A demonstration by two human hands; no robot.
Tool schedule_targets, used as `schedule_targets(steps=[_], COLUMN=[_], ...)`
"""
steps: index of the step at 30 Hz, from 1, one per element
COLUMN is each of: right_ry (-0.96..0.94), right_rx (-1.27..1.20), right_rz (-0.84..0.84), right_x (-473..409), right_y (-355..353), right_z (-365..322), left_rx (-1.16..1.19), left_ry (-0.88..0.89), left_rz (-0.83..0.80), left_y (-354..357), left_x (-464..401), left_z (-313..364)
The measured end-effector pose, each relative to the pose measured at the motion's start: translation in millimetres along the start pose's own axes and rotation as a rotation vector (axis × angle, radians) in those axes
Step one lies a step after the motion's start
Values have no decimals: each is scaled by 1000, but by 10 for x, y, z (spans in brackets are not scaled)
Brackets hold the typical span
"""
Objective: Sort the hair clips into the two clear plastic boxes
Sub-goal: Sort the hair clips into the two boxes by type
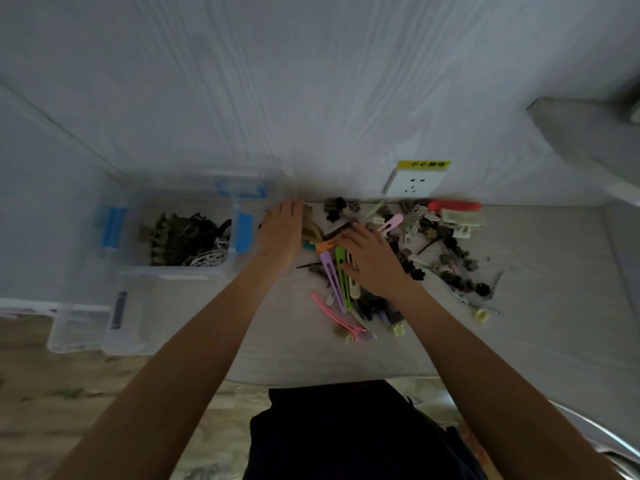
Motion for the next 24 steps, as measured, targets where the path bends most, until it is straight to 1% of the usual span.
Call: schedule_targets(steps=[2, 4, 6, 7, 8, 9, 10, 11, 12, 14, 16, 18, 20, 21, 22, 24], right_ry=[-3, 40, 162, 249, 373, 516, 650, 747, 788, 764, 692, 613, 575, 568, 568, 578], right_rx=[-68, -101, -2, 85, 144, 146, 104, 64, 63, 136, 166, 88, -29, -27, 4, 18], right_rz=[76, 234, 396, 444, 432, 359, 251, 149, 75, 0, 22, 91, 180, 200, 185, 68], right_x=[66, 149, 235, 266, 302, 331, 358, 407, 449, 536, 584, 619, 645, 676, 698, 726], right_y=[-92, -285, -478, -560, -600, -594, -556, -503, -449, -371, -374, -409, -505, -553, -573, -546], right_z=[94, 260, 501, 629, 771, 897, 998, 1071, 1099, 1060, 937, 824, 839, 883, 937, 1031], left_rx=[-2, 13, 33, 38, 49, 73, 111, 152, 189, 277, 379, 427, 413, 412, 411, 412], left_ry=[33, 38, 29, 27, 21, 18, 19, 24, 27, -4, -62, -91, -72, -65, -62, -59], left_rz=[16, -1, 19, 33, 43, 59, 86, 131, 197, 306, 324, 269, 202, 167, 136, 78], left_y=[8, 1, -27, -49, -59, -79, -117, -156, -219, -337, -407, -402, -333, -278, -228, -118], left_x=[-32, -48, -64, -75, -71, -61, -36, 8, 60, 181, 273, 326, 354, 374, 384, 394], left_z=[32, 66, 65, 62, 70, 77, 94, 127, 161, 243, 365, 522, 668, 721, 751, 775])
Point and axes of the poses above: each hand's wrist, its own x-axis away from the middle knuckle, its own y-axis out of the palm, z = x × y, the point moved 4 cm from there along -x, towards the middle knuckle, and after that the axes turned 3 degrees about z, right-handed, at the moved point
